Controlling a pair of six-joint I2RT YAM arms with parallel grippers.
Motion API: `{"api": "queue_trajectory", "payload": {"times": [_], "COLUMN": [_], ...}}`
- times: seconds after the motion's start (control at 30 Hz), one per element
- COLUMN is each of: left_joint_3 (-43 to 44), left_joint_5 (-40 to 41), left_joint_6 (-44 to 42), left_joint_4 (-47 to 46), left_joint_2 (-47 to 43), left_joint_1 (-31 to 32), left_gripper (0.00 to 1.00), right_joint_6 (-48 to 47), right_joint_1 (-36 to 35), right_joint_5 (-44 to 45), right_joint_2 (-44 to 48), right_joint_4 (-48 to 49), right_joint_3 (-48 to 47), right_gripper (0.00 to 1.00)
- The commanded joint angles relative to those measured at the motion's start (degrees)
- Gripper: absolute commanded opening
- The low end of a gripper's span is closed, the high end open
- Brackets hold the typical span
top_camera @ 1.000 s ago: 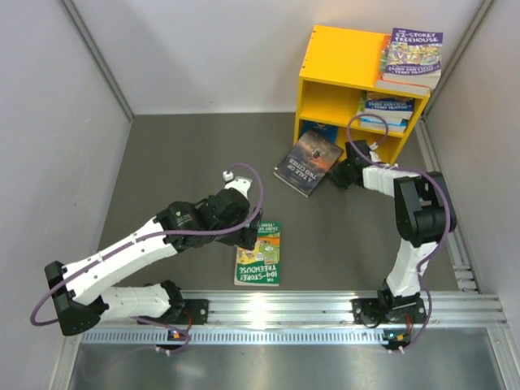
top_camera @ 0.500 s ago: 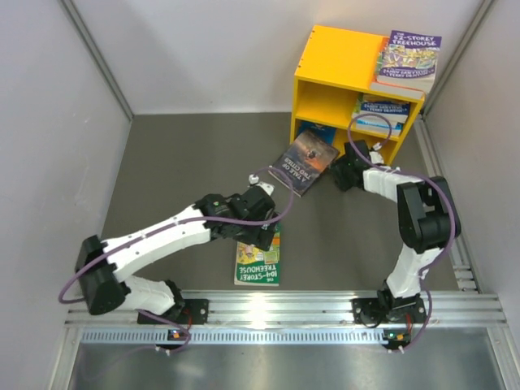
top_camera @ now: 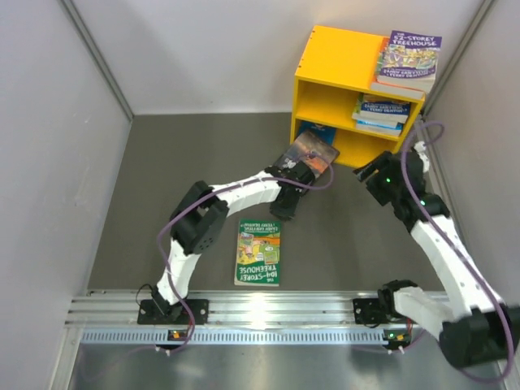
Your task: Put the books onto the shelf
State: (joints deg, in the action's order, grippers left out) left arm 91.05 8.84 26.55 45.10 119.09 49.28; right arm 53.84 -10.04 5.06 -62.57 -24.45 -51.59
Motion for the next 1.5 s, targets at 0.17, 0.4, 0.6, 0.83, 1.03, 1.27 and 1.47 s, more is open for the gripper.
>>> {"api": "queue_trajectory", "payload": {"times": [0.17,0.4,0.6,0.83,1.03,1.27,1.47], "left_joint_3": [7.1,17.1,29.2,36.1,38.0,43.8,45.5], "left_joint_5": [-1.7,-1.6,-0.1,-0.6,4.6,8.3,9.7], "left_joint_6": [0.6,3.0,2.5,2.3,1.7,-3.9,-6.6], "left_joint_4": [-8.6,-12.3,-13.4,-16.8,-23.4,-31.1,-34.7], "left_joint_2": [10.3,17.5,22.8,24.8,23.2,23.8,23.4], "left_joint_1": [-1.9,-2.3,-3.0,-4.6,-4.7,-5.3,-6.6], "left_gripper": [0.00,0.00,0.00,0.00,0.00,0.00,0.00], "right_joint_6": [-10.2,-12.7,-13.0,-12.1,-12.7,-13.9,-14.5], "right_joint_1": [0.9,1.1,1.1,1.2,1.1,1.1,1.2], "right_joint_5": [2.1,7.3,9.7,11.5,12.7,13.6,13.0], "right_joint_2": [21.9,26.4,28.6,32.6,33.3,34.0,34.6], "right_joint_4": [-25.7,-35.7,-39.5,-43.8,-46.4,-49.5,-52.0], "right_joint_3": [-2.6,-6.0,-7.3,-6.9,-7.9,-9.4,-9.9], "right_gripper": [0.70,0.73,0.73,0.75,0.75,0.75,0.75]}}
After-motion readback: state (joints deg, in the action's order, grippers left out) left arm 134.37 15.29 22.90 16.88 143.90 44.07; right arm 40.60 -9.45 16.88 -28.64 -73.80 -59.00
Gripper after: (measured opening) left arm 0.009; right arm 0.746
